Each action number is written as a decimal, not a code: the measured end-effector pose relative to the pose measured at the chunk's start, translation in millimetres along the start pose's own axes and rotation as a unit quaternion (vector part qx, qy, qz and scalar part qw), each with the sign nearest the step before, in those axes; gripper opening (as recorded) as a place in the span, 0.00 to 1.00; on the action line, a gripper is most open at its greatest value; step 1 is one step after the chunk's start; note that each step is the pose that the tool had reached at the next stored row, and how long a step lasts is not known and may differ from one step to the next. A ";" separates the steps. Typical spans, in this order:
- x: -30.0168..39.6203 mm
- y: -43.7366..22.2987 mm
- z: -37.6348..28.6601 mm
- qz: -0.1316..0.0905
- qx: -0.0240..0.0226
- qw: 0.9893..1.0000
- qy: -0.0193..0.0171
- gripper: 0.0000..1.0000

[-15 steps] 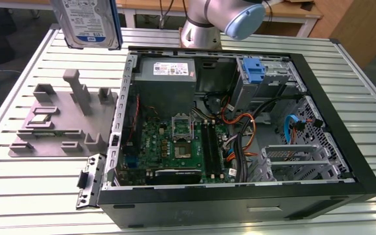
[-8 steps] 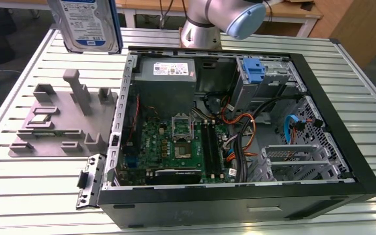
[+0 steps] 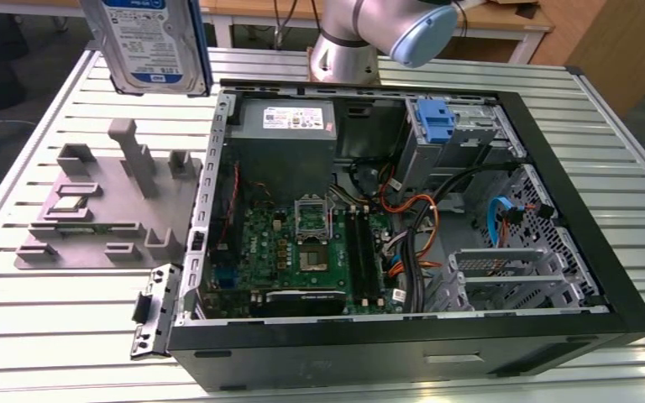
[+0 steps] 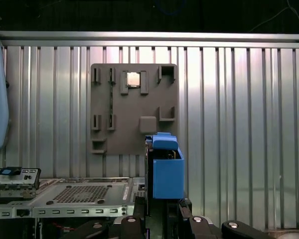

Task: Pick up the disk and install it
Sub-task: 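Pick up the disk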

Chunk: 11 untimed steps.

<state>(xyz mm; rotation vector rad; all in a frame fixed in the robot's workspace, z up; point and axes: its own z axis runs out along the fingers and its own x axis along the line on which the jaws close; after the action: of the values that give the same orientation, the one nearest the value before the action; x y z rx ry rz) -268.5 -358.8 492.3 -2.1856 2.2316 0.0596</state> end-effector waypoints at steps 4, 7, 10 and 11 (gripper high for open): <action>-0.2 -9.2 0.0 0.000 0.000 1.000 0.000 0.35; -0.4 -17.9 -0.1 0.000 0.000 1.000 0.000 0.35; -0.6 -26.8 -0.2 0.000 0.000 1.000 0.000 0.35; -0.6 -29.9 -0.2 0.000 0.000 1.000 0.000 0.35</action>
<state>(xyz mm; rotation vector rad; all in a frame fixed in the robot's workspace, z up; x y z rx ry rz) -238.6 -358.8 492.1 -2.1856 2.2316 0.0597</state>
